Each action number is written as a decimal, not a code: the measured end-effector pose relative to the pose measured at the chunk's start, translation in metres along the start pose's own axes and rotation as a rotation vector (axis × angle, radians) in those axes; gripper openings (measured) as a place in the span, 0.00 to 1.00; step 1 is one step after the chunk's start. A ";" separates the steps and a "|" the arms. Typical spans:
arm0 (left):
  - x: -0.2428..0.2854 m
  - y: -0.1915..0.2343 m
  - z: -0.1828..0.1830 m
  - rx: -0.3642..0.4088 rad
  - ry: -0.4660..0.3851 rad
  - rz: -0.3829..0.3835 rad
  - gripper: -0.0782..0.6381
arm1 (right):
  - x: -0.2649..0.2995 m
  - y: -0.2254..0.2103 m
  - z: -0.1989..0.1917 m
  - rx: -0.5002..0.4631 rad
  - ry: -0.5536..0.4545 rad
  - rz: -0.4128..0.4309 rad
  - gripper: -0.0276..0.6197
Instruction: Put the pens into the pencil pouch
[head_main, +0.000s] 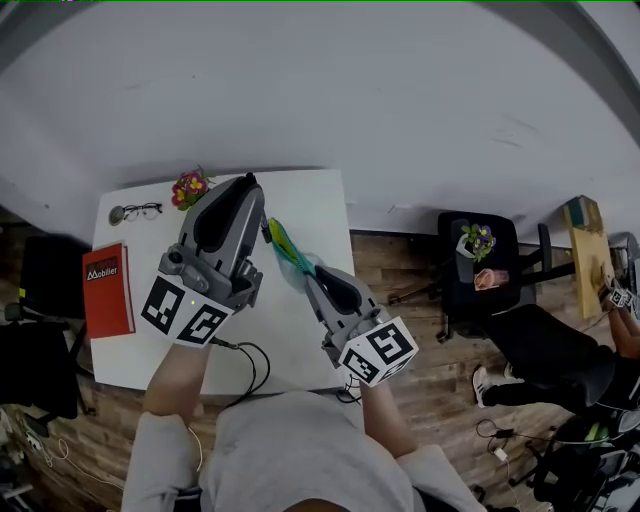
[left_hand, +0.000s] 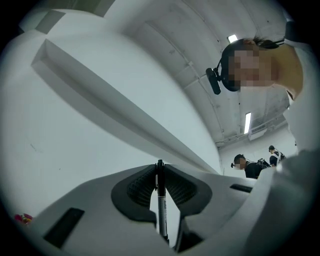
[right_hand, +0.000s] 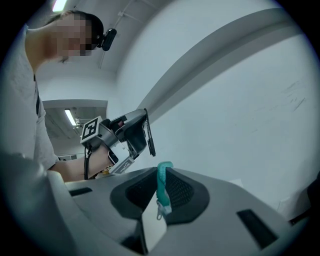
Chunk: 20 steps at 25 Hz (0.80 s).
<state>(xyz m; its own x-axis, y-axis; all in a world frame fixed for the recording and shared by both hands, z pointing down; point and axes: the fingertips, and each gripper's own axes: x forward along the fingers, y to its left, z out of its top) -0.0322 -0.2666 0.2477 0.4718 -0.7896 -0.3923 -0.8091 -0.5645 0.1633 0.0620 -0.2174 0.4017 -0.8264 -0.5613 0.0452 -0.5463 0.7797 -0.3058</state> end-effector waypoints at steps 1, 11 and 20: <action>-0.003 -0.001 0.002 -0.011 -0.006 -0.006 0.21 | 0.001 0.006 0.000 -0.004 -0.002 0.002 0.14; -0.032 -0.006 -0.002 -0.073 0.005 -0.017 0.21 | 0.008 0.045 0.005 -0.034 -0.023 0.012 0.14; -0.052 0.006 0.014 -0.153 -0.093 0.029 0.21 | 0.009 0.068 0.009 -0.040 -0.046 0.028 0.14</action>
<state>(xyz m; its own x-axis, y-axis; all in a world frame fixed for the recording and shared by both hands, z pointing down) -0.0665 -0.2249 0.2562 0.4093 -0.7844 -0.4661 -0.7558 -0.5776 0.3085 0.0184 -0.1722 0.3726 -0.8350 -0.5502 -0.0070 -0.5285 0.8055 -0.2682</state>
